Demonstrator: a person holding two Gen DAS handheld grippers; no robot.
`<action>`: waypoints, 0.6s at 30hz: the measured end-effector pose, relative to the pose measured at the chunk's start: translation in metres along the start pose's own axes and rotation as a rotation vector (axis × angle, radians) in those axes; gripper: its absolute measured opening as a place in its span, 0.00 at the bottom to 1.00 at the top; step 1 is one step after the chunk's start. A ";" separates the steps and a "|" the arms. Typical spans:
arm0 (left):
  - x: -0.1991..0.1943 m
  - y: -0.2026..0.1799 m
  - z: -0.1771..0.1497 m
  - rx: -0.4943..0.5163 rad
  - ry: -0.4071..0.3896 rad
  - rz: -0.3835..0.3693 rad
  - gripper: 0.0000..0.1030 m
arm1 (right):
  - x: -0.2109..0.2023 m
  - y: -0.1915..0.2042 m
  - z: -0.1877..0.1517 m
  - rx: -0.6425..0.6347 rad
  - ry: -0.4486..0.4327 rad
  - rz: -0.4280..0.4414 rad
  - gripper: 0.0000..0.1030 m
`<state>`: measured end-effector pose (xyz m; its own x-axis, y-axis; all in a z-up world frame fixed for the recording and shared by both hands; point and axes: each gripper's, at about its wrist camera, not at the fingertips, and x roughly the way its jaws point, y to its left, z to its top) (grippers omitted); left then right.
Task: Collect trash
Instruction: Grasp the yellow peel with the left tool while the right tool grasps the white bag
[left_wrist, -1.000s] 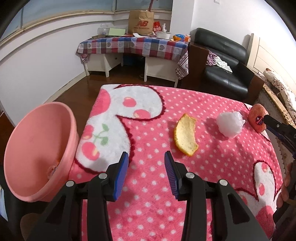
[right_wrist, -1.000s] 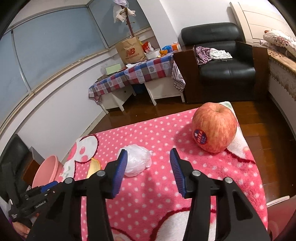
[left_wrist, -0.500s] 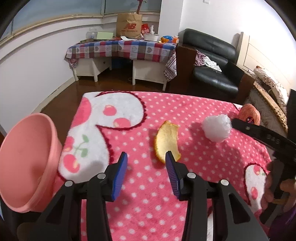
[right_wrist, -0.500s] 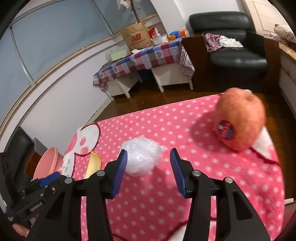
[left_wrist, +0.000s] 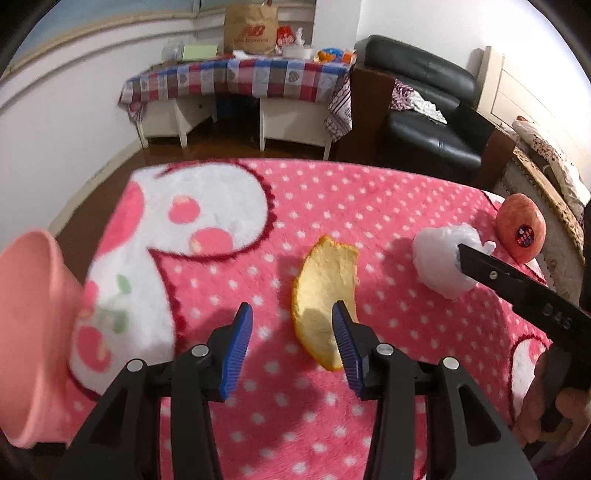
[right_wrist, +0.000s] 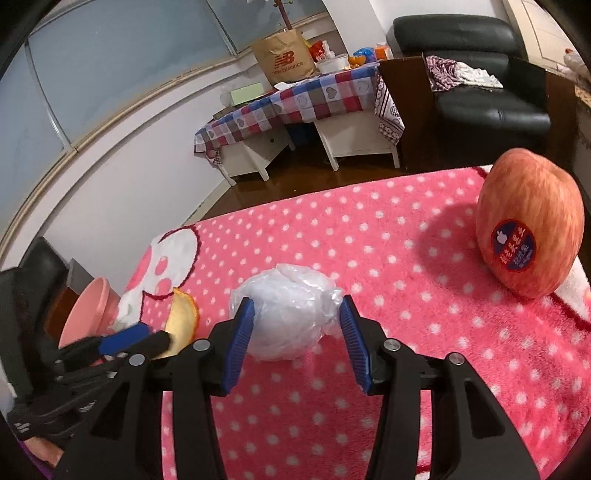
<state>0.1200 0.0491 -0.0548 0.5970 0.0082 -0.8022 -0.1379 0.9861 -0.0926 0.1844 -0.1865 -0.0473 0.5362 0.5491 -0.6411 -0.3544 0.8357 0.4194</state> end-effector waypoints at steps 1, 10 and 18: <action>0.001 0.000 -0.001 -0.011 0.004 -0.007 0.42 | 0.000 -0.001 0.000 0.005 0.002 0.004 0.47; -0.003 -0.018 -0.002 0.015 -0.037 0.007 0.10 | 0.000 -0.006 0.000 0.027 0.005 0.021 0.47; -0.028 -0.013 -0.003 0.003 -0.092 0.027 0.05 | -0.001 -0.003 0.000 0.010 -0.006 0.022 0.47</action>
<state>0.1031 0.0356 -0.0332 0.6631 0.0494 -0.7469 -0.1522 0.9859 -0.0700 0.1847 -0.1898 -0.0479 0.5332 0.5672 -0.6277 -0.3587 0.8235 0.4394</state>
